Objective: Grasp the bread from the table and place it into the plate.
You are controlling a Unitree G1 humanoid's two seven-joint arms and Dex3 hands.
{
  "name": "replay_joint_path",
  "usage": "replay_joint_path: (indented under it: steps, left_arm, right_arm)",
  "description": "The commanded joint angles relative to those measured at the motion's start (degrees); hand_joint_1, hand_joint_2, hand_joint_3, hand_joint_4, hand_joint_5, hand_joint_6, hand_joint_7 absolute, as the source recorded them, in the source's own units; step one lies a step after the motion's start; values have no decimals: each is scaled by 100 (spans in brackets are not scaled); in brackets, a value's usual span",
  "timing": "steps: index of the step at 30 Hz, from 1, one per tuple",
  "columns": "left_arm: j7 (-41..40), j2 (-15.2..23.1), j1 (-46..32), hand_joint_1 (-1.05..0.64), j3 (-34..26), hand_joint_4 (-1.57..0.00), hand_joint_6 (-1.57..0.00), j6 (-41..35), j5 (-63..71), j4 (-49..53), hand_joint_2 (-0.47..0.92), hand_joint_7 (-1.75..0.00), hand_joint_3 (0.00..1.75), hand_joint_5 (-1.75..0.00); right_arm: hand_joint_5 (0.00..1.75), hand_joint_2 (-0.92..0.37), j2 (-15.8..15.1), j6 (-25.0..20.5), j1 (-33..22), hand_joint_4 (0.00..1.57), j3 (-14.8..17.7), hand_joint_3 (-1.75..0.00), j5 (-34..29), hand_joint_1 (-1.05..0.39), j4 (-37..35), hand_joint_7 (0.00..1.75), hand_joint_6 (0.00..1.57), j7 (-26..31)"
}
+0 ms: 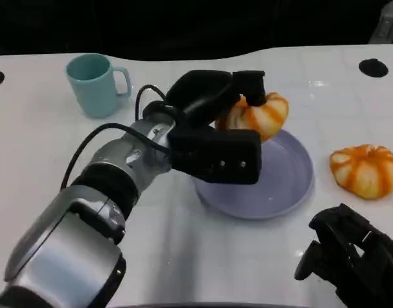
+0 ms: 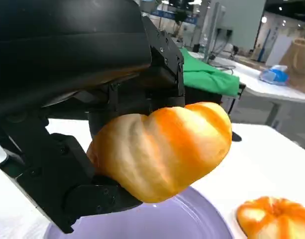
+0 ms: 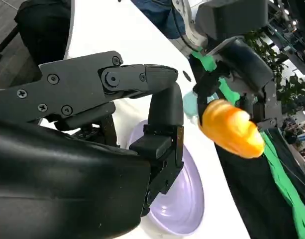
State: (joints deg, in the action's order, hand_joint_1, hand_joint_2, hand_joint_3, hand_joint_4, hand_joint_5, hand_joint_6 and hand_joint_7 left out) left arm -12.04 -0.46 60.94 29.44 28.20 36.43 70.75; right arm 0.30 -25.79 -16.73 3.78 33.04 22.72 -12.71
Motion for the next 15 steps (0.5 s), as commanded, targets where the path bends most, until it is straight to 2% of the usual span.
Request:
replay_joint_path:
  steps: [1, 7, 10, 15]
  left_arm:
    - [125, -93, 56, -17, 109, -91, -70, -108, 100, 120, 60, -175, 92, -175]
    - [89, -168, 92, -15, 369, -92, -72, -331, 347, 234, 63, -175, 87, -175]
    - [107, -212, 132, -18, 554, -89, -67, -529, 528, 313, 71, -175, 68, -175]
    - [86, -256, 118, -16, 626, -89, -69, -592, 612, 358, 72, -175, 66, -175]
  right_arm:
    - [171, -92, -44, 31, -45, 57, 25, -25, 23, -52, 97, 141, 52, 11]
    - [170, -92, -34, 59, -64, 57, 13, -24, 11, -52, 107, 140, 53, 5]
    - [169, -92, -32, 27, -80, 57, -6, -24, 5, -52, 147, 139, 53, 38]
    - [169, -92, -33, 93, -101, 56, -35, -25, -23, -52, 134, 139, 53, -5]
